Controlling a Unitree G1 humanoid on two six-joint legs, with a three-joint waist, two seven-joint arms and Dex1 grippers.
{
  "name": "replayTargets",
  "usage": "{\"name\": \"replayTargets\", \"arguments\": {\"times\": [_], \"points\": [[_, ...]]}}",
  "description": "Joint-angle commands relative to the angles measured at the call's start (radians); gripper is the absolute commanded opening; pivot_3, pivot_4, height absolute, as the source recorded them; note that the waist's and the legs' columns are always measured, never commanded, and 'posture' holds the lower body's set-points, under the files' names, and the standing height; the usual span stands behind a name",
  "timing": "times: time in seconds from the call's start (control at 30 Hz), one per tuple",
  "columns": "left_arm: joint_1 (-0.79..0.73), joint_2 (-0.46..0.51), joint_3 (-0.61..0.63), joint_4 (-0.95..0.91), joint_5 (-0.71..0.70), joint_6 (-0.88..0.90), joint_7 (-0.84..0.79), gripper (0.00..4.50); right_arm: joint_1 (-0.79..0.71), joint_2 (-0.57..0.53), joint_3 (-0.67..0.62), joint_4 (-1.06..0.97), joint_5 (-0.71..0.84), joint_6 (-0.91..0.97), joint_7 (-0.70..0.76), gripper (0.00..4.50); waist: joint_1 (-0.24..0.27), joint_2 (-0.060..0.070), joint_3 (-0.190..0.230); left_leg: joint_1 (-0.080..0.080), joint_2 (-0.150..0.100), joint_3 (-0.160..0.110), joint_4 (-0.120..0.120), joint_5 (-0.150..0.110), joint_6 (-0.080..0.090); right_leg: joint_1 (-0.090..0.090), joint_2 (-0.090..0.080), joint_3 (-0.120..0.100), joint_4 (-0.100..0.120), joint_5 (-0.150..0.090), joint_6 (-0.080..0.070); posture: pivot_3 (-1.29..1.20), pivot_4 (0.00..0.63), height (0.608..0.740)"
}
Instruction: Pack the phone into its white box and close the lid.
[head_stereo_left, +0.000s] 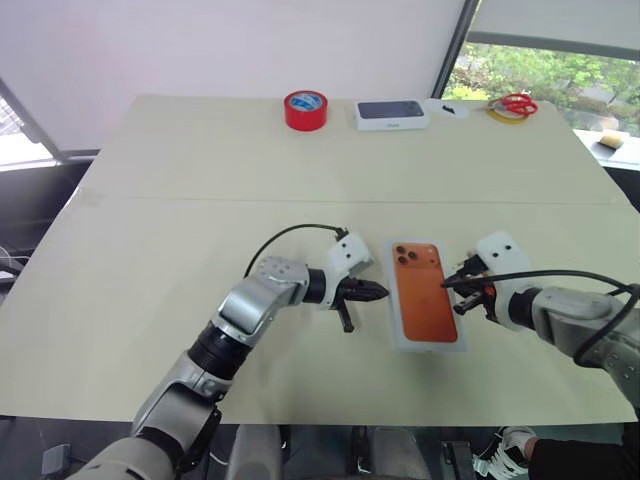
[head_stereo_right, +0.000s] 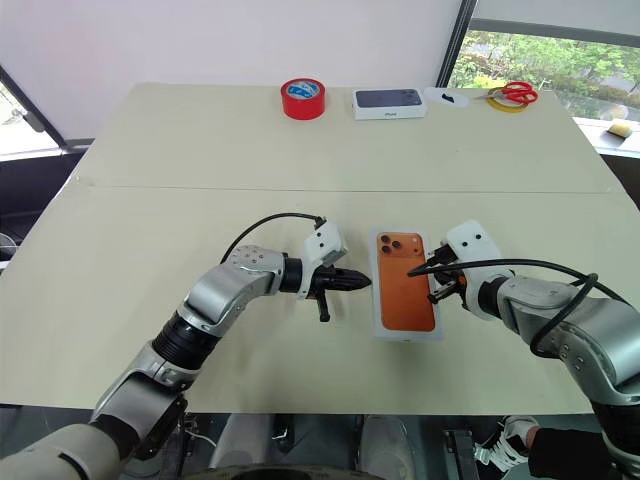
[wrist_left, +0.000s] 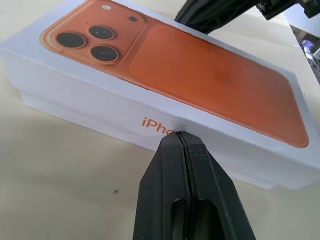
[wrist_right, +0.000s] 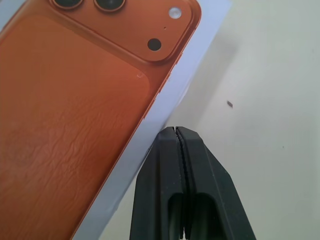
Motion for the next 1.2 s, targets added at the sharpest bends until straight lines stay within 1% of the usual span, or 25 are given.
{"name": "replayTargets", "arguments": {"times": [0.03,0.23,0.57,0.7,0.77,1.0,1.2], "points": [[-0.03,-0.032,0.023,0.01,-0.008,-0.016,0.025,0.0,-0.01,0.018,-0.019,-0.048,-0.017,0.003,0.025,0.03,0.0,0.0,0.0,0.0,0.0,0.0,0.0,0.0,0.0,0.0,0.0,0.0,0.0,0.0,0.0,0.0,0.15,0.73],[-0.039,-0.037,0.039,0.034,-0.013,-0.013,0.032,0.0,-0.018,0.038,-0.017,-0.057,-0.056,0.022,0.043,0.03,0.0,0.0,0.0,0.0,0.0,0.0,0.0,0.0,0.0,0.0,0.0,0.0,0.0,0.0,0.0,0.0,0.15,0.73],[-0.036,-0.035,0.064,0.047,-0.017,-0.011,0.044,0.0,-0.016,0.012,-0.063,-0.05,-0.124,0.024,0.108,0.03,0.0,0.0,0.0,0.0,0.0,0.0,0.0,0.0,0.0,0.0,0.0,0.0,0.0,0.0,0.0,0.0,0.15,0.73],[-0.03,-0.009,0.027,0.024,-0.01,-0.008,0.003,0.0,-0.008,0.022,-0.027,-0.049,-0.147,0.032,0.124,0.03,-0.001,0.0,0.0,0.0,0.0,0.0,0.0,0.0,0.0,0.0,0.0,0.0,0.0,0.0,0.0,0.0,0.15,0.73],[-0.022,0.011,-0.001,0.002,-0.009,-0.003,-0.027,0.0,-0.005,0.031,-0.018,-0.066,-0.134,0.047,0.143,0.03,-0.001,0.0,0.0,0.0,0.0,0.0,0.0,0.0,0.0,0.0,0.0,0.0,0.0,0.0,0.0,0.0,0.15,0.73],[-0.009,0.057,-0.07,-0.036,0.002,-0.014,-0.088,0.0,-0.006,0.046,-0.017,-0.099,-0.125,0.082,0.178,0.03,-0.001,0.0,0.0,0.0,0.0,0.0,0.0,0.0,0.0,0.0,0.0,0.0,0.0,0.0,0.0,0.0,0.15,0.73],[-0.024,0.014,-0.047,-0.002,-0.009,-0.017,-0.056,0.0,-0.01,0.061,-0.061,-0.126,-0.101,0.112,0.199,0.03,0.001,0.0,0.0,0.0,0.0,0.0,0.0,0.0,0.0,0.0,0.0,0.0,0.0,0.0,0.0,0.0,0.15,0.73]]}}
